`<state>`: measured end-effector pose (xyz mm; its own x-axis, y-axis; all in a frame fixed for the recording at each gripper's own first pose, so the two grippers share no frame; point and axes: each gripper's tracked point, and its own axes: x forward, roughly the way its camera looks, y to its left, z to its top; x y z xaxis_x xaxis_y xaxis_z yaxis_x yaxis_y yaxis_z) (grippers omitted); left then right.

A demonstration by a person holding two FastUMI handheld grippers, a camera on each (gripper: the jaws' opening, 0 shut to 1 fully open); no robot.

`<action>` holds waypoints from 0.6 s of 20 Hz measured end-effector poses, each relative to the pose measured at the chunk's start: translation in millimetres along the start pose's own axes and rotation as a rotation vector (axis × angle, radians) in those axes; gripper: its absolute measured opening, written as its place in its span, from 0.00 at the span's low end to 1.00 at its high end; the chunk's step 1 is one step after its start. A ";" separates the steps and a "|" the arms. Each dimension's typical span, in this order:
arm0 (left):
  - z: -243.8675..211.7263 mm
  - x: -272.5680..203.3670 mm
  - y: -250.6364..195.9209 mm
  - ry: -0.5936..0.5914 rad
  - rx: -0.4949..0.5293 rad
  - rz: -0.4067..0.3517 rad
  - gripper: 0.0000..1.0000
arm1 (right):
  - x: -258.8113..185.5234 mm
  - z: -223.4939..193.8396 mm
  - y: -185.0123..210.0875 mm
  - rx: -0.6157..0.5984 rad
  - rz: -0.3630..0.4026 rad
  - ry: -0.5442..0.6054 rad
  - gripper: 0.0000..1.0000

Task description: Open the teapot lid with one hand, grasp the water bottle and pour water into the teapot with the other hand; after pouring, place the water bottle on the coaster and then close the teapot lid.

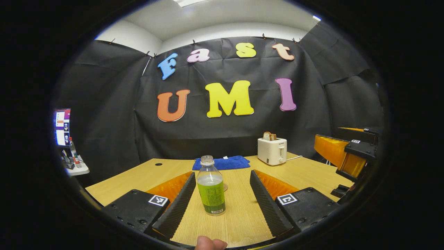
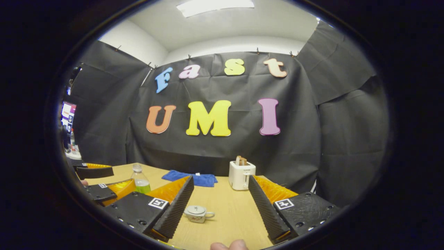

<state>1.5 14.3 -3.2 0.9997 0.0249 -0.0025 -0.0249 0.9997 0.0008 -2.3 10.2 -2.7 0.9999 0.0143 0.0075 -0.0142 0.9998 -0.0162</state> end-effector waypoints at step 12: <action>-9.5 5.2 3.5 0.018 -0.001 0.006 0.98 | 8.6 -16.1 4.0 0.003 0.016 0.021 0.95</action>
<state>6.5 17.9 -12.8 0.9993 0.0309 -0.0207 -0.0309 0.9995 0.0001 6.5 14.0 -18.8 0.9995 0.0298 -0.0136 -0.0300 0.9995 -0.0128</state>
